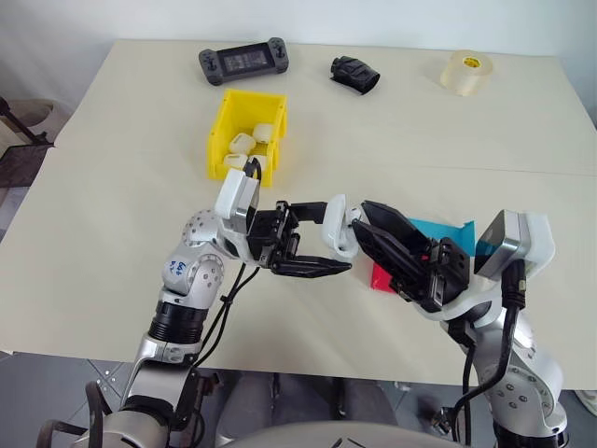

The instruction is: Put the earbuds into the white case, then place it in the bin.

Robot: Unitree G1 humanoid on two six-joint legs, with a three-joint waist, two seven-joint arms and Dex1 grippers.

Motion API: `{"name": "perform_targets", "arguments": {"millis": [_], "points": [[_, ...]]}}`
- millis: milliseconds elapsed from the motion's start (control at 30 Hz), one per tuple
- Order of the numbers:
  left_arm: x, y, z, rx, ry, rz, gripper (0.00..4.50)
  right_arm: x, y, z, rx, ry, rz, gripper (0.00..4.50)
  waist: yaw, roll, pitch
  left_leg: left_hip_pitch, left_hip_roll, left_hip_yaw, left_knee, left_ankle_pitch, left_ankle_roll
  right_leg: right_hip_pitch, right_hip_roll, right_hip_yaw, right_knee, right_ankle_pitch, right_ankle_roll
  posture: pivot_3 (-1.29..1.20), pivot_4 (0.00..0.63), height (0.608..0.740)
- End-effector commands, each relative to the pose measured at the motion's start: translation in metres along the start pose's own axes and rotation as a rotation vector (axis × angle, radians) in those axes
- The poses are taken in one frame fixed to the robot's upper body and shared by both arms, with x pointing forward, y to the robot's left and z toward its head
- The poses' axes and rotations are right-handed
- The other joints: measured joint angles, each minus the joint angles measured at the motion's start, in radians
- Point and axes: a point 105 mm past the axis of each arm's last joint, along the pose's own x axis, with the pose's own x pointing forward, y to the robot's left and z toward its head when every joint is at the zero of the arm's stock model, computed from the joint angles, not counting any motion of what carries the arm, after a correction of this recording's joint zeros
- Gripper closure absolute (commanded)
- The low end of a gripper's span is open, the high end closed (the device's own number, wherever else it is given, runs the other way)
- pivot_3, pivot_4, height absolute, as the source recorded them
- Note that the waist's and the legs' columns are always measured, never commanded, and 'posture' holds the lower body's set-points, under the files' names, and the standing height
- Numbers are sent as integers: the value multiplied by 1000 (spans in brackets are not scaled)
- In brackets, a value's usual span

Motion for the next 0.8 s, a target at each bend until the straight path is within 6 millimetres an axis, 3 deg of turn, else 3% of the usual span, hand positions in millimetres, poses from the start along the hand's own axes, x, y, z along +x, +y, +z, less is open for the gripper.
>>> {"name": "perform_targets", "arguments": {"millis": [33,133,200,333,500,700,800], "points": [[11,-6,15,71,-42,-50,1719,0,2,0,2,24,13,1686,0,0,0,0,0,0,0,0,0,0,0,0,0,0,0,0,150,740],[9,-7,13,70,-25,-48,1719,-5,-1,6,-26,31,-5,670,1,0,0,0,0,0,0,0,0,0,0,0,0,0,0,0,150,740],[5,-8,8,76,8,-46,1719,-20,-9,17,-69,53,-69,40,5,0,0,0,0,0,0,0,0,0,0,0,0,0,0,0,150,740],[-2,-13,1,73,44,-33,1719,-59,-23,29,-170,157,-183,10,6,0,0,0,-1,0,0,-1,1,1,-1,0,-1,0,0,0,150,740],[-12,-18,-11,46,90,4,1719,-130,-38,43,-347,362,-319,10,6,0,0,1,-2,2,-2,-1,1,2,-1,0,-2,0,0,0,150,740],[-16,-22,-19,41,111,19,1719,-184,-50,39,-407,508,-425,10,2,0,0,7,-1,3,-2,-1,1,9,0,0,-4,0,0,0,150,740],[-18,-27,-24,38,135,11,1719,-196,-56,39,-414,549,-438,10,2,0,0,8,1,2,-3,-1,2,12,0,0,-7,0,0,0,150,740]]}}
